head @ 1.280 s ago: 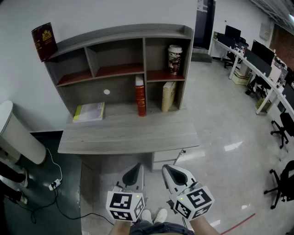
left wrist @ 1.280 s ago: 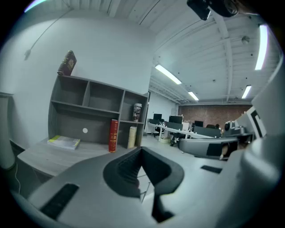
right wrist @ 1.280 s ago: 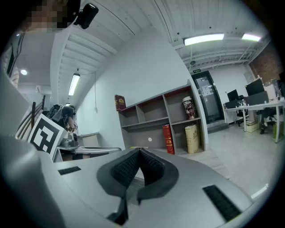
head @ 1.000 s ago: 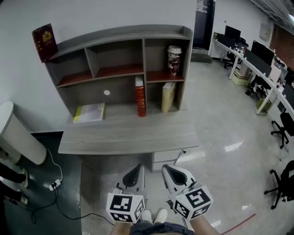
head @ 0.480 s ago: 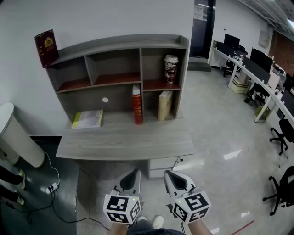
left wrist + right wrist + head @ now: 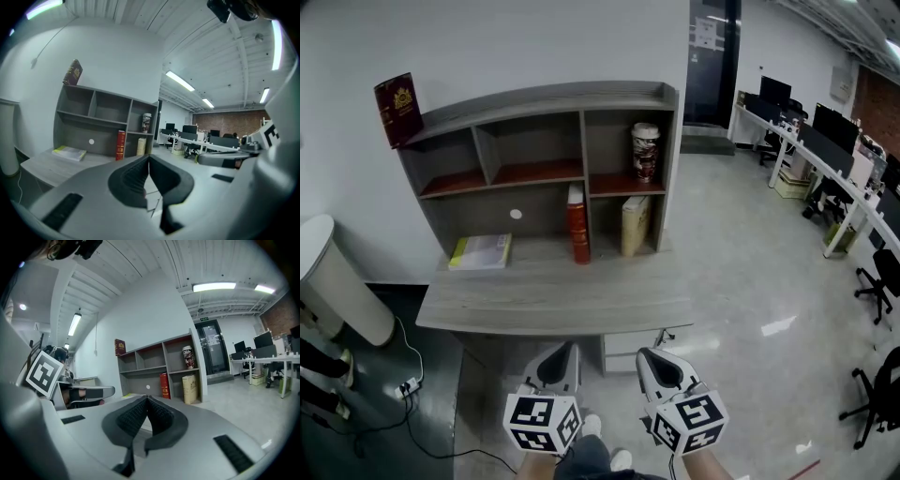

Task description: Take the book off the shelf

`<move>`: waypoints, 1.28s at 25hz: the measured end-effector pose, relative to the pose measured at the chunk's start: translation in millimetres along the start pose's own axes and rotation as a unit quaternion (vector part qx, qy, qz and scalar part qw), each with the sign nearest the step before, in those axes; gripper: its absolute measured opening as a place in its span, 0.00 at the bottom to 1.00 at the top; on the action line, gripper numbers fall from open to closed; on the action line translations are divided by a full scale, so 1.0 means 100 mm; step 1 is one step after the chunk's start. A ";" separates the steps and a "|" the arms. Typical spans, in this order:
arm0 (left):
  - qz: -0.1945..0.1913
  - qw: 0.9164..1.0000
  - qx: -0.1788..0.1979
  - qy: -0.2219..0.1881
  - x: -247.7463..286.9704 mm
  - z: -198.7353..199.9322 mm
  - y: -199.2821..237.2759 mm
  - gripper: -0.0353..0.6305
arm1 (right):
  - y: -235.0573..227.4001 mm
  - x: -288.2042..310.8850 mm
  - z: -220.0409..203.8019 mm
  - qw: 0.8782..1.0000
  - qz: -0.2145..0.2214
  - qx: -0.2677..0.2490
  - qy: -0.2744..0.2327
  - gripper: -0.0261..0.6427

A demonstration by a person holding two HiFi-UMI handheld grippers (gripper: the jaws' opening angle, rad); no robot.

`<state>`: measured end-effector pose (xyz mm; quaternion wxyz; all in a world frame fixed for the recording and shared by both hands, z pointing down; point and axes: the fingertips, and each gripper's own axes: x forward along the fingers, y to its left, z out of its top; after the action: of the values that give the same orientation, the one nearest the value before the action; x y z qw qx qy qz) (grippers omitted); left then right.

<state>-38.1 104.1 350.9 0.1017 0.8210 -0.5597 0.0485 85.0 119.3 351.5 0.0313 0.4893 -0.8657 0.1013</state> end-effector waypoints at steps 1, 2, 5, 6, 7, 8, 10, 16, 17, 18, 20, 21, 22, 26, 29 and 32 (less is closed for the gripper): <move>0.000 1.000 0.001 0.001 0.03 0.00 -0.01 0.07 | -0.03 0.03 0.01 1.000 0.000 -0.001 0.000 0.05; -0.001 1.000 0.002 0.002 0.06 0.00 -0.01 0.07 | -0.05 0.05 0.02 1.000 0.000 -0.002 0.001 0.05; -0.005 1.000 0.006 0.005 0.17 0.01 -0.02 0.07 | -0.13 0.16 0.04 1.000 0.000 -0.005 0.002 0.05; -0.006 1.000 0.007 0.005 0.22 0.02 0.00 0.07 | -0.15 0.20 0.05 1.000 0.000 -0.009 0.002 0.05; -0.005 1.000 0.008 0.005 0.27 0.03 0.02 0.07 | -0.17 0.25 0.06 1.000 0.001 -0.013 0.003 0.05; -0.003 1.000 0.009 0.005 0.33 0.04 0.06 0.07 | -0.19 0.30 0.06 1.000 0.002 -0.016 0.004 0.05; 0.002 1.000 0.010 0.007 0.46 0.05 0.14 0.07 | -0.24 0.44 0.06 1.000 0.004 -0.016 0.008 0.05; 0.005 1.000 0.005 0.016 0.96 0.10 0.42 0.07 | -0.49 0.89 0.11 1.000 0.001 -0.011 0.019 0.05; 0.006 1.000 0.004 0.018 1.05 0.10 0.47 0.07 | -0.53 0.98 0.11 1.000 0.001 -0.010 0.022 0.05; 0.006 1.000 0.004 0.021 1.15 0.10 0.52 0.07 | -0.57 1.08 0.11 1.000 0.000 -0.008 0.024 0.05; 0.006 1.000 0.006 0.028 1.33 0.11 0.63 0.07 | -0.63 1.27 0.11 1.000 0.000 -0.005 0.030 0.05; 0.006 0.999 0.008 0.031 1.41 0.12 0.68 0.07 | -0.66 1.36 0.12 0.999 0.001 -0.004 0.032 0.05; 0.006 0.999 0.010 0.034 1.50 0.14 0.73 0.07 | -0.68 1.45 0.12 0.999 0.002 -0.003 0.035 0.05; 0.002 0.999 0.011 0.038 1.85 0.23 0.91 0.07 | -0.79 1.83 0.16 0.999 0.004 -0.002 0.045 0.05; 0.002 0.999 0.012 0.041 2.09 0.29 1.05 0.07 | -0.86 2.09 0.19 0.999 0.004 0.001 0.051 0.05; -0.003 0.999 0.010 0.046 2.31 0.31 1.16 0.07 | -0.93 2.34 0.22 0.998 0.003 0.000 0.056 0.05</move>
<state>-62.1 -153.9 378.0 0.1195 0.8208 -0.5511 0.0913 43.7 -128.9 379.4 0.0796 0.4799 -0.8642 0.1286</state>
